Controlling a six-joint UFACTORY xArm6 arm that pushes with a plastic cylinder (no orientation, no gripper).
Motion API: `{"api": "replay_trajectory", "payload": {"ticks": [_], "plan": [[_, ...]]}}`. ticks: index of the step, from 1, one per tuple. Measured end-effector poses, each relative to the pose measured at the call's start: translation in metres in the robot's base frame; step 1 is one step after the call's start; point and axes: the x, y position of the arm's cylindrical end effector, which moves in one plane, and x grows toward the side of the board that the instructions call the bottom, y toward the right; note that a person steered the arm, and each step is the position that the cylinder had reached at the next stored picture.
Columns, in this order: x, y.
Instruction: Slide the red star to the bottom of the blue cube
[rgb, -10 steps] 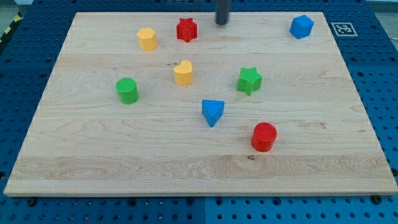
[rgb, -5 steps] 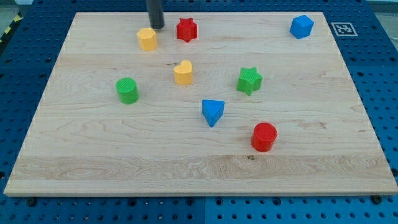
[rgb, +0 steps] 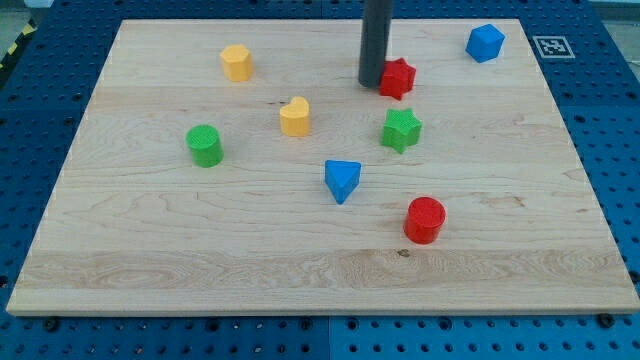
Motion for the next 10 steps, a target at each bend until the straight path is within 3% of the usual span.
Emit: {"api": "replay_trajectory", "payload": {"ticks": [3, 6, 8, 10], "plan": [[0.031, 0.042], [0.001, 0.085], [-0.027, 0.05], [-0.027, 0.084]]}}
